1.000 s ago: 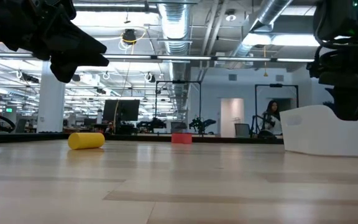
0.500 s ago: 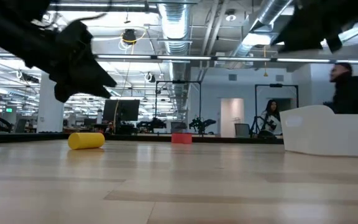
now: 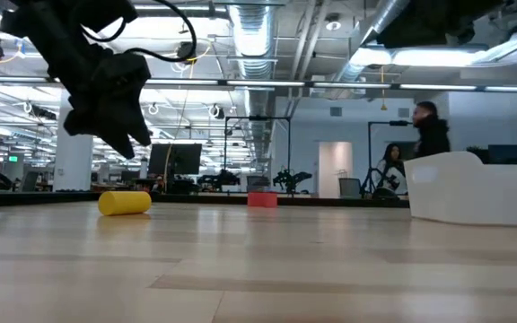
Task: Sort & place blocks by color
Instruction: Put the yellow block into the gray bin
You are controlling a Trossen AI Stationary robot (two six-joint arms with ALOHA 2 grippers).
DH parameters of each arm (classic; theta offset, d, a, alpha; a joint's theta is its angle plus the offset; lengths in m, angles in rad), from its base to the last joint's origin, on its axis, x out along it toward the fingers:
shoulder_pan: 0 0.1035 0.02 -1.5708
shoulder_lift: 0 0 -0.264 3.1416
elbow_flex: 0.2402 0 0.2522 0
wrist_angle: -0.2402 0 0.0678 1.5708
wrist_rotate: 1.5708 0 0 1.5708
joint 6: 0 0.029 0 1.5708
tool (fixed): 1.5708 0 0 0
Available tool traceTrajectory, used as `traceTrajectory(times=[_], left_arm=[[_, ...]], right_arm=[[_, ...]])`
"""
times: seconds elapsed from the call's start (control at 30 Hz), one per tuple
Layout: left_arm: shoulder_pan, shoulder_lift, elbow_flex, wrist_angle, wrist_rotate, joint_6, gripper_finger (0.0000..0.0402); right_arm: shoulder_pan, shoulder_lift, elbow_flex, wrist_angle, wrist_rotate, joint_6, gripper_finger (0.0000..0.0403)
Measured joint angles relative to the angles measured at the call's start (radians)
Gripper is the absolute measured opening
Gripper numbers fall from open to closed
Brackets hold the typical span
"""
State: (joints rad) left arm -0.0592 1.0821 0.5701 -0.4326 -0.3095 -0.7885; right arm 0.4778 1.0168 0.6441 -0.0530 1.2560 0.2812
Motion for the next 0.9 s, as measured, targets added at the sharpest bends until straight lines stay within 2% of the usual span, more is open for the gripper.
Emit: traceTrajectory(times=[0.23,0.3,0.4,0.63,0.77,0.9], left_arm=[[-0.012,0.082,0.000,0.003,-0.001,-0.068,0.0276],[-0.012,0.136,0.000,0.014,0.002,-0.079,0.0276],[-0.012,0.231,0.021,0.023,0.066,-0.069,0.0276],[-0.016,0.454,0.129,-0.042,0.084,-0.084,0.0275],[-0.015,0.543,0.191,-0.144,0.112,-0.096,0.0255],[-0.016,0.558,0.204,-0.146,0.115,-0.097,0.0212]], right_arm=[[0.000,0.006,0.000,0.002,-0.001,-0.018,0.0141],[0.000,0.007,0.000,0.001,-0.005,-0.020,0.0136],[0.000,0.020,0.000,0.006,-0.013,-0.020,0.0130],[0.000,0.019,0.000,0.014,-0.040,-0.020,0.0123],[0.000,0.019,0.000,0.015,-0.054,-0.019,0.0123],[-0.003,0.019,0.000,0.020,-0.056,-0.017,0.0122]])
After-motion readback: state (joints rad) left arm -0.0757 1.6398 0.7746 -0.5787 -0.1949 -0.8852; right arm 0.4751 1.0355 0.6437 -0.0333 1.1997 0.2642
